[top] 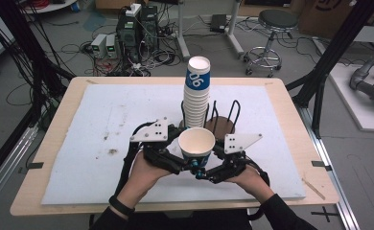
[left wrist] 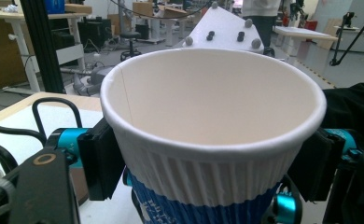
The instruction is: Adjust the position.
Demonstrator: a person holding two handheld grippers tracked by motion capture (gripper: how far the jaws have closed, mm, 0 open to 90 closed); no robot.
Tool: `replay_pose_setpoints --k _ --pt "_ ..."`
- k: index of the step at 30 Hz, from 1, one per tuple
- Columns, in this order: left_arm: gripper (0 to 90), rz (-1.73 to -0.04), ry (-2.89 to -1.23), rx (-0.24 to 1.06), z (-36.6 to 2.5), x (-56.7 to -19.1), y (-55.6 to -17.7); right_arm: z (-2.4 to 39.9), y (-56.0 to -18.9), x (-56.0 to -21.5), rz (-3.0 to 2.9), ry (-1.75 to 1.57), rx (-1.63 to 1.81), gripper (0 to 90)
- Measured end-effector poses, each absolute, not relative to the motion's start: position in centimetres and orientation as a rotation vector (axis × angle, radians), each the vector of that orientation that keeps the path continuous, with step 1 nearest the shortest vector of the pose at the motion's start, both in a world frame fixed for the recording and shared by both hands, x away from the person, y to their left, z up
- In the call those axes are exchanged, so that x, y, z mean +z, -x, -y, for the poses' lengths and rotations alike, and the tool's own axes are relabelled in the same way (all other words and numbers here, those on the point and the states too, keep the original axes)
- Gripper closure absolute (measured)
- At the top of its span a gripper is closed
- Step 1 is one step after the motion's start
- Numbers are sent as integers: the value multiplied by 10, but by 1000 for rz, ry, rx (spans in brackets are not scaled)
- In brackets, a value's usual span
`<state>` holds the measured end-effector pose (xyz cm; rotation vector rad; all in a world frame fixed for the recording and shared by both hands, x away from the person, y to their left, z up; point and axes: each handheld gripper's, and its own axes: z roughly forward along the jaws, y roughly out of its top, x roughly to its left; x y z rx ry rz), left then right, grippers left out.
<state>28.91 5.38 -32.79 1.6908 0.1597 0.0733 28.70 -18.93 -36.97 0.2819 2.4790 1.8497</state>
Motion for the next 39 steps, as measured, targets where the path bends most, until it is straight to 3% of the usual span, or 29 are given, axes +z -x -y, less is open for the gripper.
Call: replay_pose_setpoints --k 6,9,18,39 --pt "239 -157 -1701 62 -52 -332 -290 190 -285 -366 -2440 -302 1899 234" --pt "241 -157 -1699 61 -50 -333 -290 192 -285 -363 -2411 -306 1923 271" --pt "188 -167 -1669 43 -52 -330 -290 191 -286 -365 -2426 -287 1930 275" --pt "212 -150 -1678 105 -52 -324 -286 191 -285 -365 -2413 -266 1928 262"
